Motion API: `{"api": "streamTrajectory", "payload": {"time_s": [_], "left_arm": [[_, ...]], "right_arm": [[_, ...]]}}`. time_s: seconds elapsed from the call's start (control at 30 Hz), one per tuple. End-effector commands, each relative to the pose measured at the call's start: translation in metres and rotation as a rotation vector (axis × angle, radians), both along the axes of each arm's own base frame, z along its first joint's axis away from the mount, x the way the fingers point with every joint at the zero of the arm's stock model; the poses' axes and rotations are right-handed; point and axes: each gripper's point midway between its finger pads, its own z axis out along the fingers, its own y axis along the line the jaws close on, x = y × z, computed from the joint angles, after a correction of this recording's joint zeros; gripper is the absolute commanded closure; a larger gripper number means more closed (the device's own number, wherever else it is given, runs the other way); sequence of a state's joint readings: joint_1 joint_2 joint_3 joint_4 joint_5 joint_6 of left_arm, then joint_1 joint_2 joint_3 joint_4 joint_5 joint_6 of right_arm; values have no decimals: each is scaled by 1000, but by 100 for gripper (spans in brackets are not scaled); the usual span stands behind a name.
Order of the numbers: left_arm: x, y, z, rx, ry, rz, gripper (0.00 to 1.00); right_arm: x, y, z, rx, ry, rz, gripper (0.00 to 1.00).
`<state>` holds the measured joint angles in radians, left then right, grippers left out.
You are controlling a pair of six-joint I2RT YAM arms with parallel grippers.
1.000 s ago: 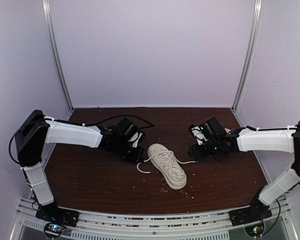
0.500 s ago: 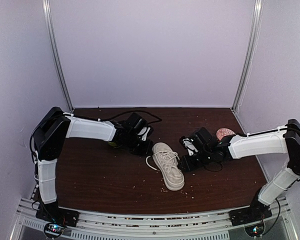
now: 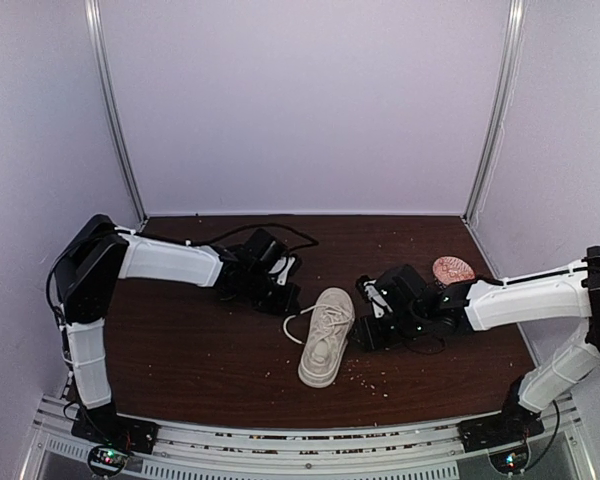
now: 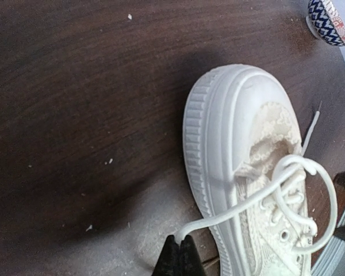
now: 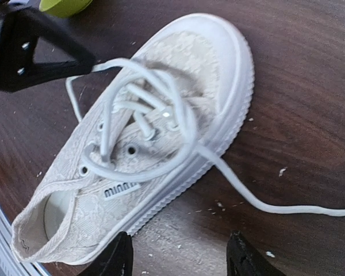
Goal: Tie the shoes
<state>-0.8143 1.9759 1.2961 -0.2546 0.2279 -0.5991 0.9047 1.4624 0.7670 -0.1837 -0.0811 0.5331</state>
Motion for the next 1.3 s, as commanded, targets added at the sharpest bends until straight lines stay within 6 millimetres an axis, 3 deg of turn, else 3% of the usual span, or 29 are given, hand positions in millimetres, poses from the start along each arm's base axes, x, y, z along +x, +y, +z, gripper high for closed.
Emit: {"api": "streamTrajectory", "payload": {"time_s": [0.0, 0.23, 0.43, 0.57, 0.87, 1.07, 1.27], "left_arm": [[6, 5, 44, -61, -111, 17, 100], [-4, 15, 58, -75, -126, 17, 100], [-10, 21, 62, -73, -130, 10, 100], [-12, 21, 63, -76, -125, 2, 100], [-13, 23, 64, -71, -125, 3, 100], [-13, 25, 60, -62, -116, 9, 100], [-14, 25, 58, -61, -105, 17, 100]], "right_arm": [[18, -27, 3, -33, -67, -120, 44], [40, -22, -11, -55, -105, -169, 49], [48, 5, -17, 18, -128, -100, 50], [53, 9, -21, 27, -148, -94, 49], [45, 36, -23, 222, -130, 41, 50], [47, 37, -21, 291, -119, 102, 47], [47, 42, -28, 285, -93, 165, 63]]}}
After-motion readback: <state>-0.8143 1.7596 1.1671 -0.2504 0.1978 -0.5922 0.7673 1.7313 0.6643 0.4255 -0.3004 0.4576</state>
